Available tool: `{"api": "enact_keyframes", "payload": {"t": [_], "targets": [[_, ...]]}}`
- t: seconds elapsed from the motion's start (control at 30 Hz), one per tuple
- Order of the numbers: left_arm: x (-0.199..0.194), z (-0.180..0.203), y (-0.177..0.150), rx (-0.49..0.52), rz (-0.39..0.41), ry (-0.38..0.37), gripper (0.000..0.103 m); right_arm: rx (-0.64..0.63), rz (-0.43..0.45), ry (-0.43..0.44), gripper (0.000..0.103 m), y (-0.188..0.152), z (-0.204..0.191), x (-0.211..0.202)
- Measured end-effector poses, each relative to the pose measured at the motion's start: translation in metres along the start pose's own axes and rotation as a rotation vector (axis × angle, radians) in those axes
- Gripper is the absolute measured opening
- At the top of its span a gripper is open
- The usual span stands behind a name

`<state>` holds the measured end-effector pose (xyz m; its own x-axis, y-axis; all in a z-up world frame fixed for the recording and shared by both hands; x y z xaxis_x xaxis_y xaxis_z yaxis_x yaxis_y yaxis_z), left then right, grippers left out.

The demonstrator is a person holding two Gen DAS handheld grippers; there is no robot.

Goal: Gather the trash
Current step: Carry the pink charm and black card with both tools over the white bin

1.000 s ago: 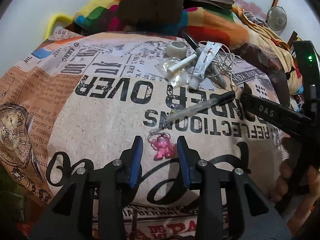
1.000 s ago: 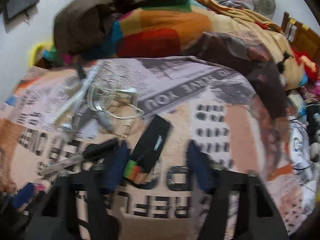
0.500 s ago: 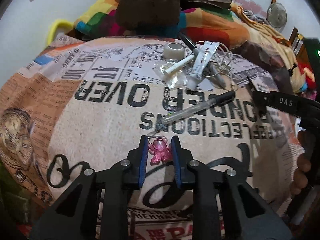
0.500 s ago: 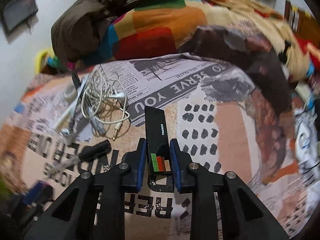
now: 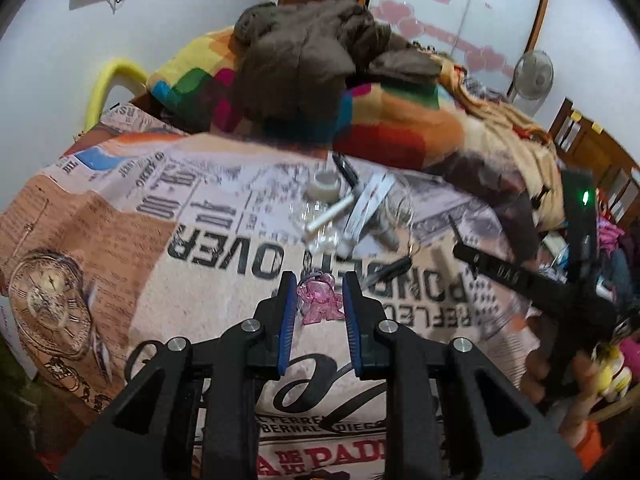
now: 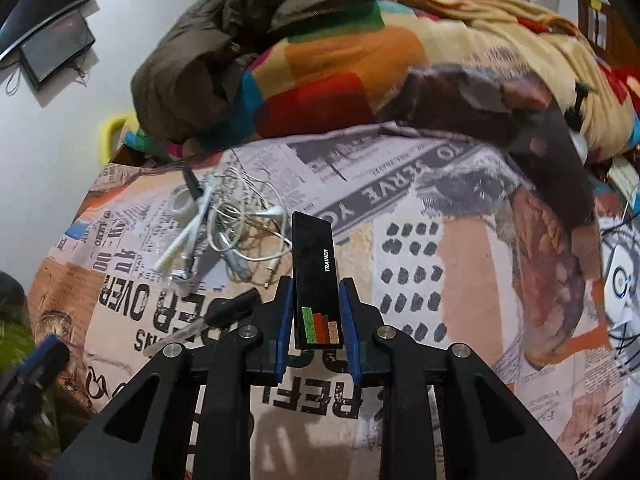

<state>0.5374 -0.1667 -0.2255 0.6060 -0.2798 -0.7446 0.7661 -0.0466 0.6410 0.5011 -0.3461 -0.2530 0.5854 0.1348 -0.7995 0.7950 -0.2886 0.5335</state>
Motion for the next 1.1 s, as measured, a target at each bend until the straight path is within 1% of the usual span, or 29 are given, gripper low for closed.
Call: {"api": "enact_keyframes", "payload": {"t": [0.13, 0.23, 0.4, 0.5, 0.63, 0.8, 1.0, 1.1], "targets": [[-0.021, -0.002, 0.018, -0.017, 0.035, 0.005, 0.022, -0.03, 0.019, 0.022, 0.021, 0.001, -0.006, -0.016], [-0.045, -0.001, 0.03, -0.013, 0.074, 0.01, 0.022, -0.052, 0.034, 0.044, 0.021, -0.001, -0.014, -0.033], [-0.078, -0.001, 0.031, 0.011, 0.106, 0.044, 0.022, -0.094, 0.064, 0.078, 0.021, -0.005, -0.032, -0.067], [-0.1, -0.005, 0.025, 0.015, 0.122, 0.071, 0.022, -0.121, 0.076, 0.093, 0.021, -0.011, -0.045, -0.085], [-0.131, -0.015, 0.016, -0.001, 0.145, 0.083, 0.022, -0.158, 0.092, 0.118, 0.021, -0.019, -0.064, -0.11], [-0.177, -0.035, 0.002, -0.024, 0.183, 0.117, 0.022, -0.214, 0.117, 0.155, 0.021, -0.031, -0.098, -0.142], [-0.231, -0.07, -0.022, -0.065, 0.221, 0.165, 0.022, -0.306, 0.16, 0.192, 0.021, -0.052, -0.15, -0.18], [-0.258, -0.092, -0.04, -0.087, 0.24, 0.196, 0.022, -0.342, 0.164, 0.222, 0.021, -0.064, -0.174, -0.191]]}}
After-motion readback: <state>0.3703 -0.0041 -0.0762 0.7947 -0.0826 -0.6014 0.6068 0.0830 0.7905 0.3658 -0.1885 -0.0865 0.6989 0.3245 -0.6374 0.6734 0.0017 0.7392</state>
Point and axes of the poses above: each gripper's, at about its wrist camera, not at the fingertips, and x roughly the way its jaws point, z to its right, y to its top, the point moved 3 cm from there along x, roughly the way its jaws point, and after that the axes turned 2 degrees about -z, right-handed, at the moved point
